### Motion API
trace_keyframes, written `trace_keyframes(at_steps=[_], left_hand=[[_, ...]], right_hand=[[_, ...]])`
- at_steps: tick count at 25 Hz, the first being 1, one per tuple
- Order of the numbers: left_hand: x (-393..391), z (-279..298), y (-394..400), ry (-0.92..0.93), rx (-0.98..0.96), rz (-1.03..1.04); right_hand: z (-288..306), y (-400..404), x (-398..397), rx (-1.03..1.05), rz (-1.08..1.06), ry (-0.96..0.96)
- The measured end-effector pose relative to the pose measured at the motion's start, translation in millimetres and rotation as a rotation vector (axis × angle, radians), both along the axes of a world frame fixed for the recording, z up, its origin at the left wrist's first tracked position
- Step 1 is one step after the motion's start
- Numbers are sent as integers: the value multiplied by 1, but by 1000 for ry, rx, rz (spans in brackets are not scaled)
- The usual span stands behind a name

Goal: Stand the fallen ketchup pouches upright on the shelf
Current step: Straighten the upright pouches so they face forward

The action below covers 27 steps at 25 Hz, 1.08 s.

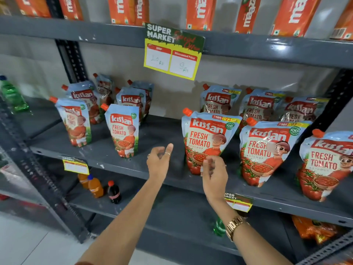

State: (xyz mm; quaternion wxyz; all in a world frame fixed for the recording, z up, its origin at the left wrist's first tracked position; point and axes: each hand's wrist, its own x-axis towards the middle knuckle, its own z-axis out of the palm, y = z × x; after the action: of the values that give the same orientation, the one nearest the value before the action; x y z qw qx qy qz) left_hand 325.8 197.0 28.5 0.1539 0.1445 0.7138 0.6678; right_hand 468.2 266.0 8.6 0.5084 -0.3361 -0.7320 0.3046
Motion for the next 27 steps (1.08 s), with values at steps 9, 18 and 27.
trace_keyframes(at_steps=[9, 18, 27], left_hand=[[-112, -10, -64, 46, -111, 350], [-182, -19, -79, 158, -92, -209], [-228, -20, -99, 178, -105, -289]], right_hand=[[-10, -40, -98, -299, 353, -343], [-4, -60, -201, -449, 337, -473], [2, -86, -256, -412, 264, -483]])
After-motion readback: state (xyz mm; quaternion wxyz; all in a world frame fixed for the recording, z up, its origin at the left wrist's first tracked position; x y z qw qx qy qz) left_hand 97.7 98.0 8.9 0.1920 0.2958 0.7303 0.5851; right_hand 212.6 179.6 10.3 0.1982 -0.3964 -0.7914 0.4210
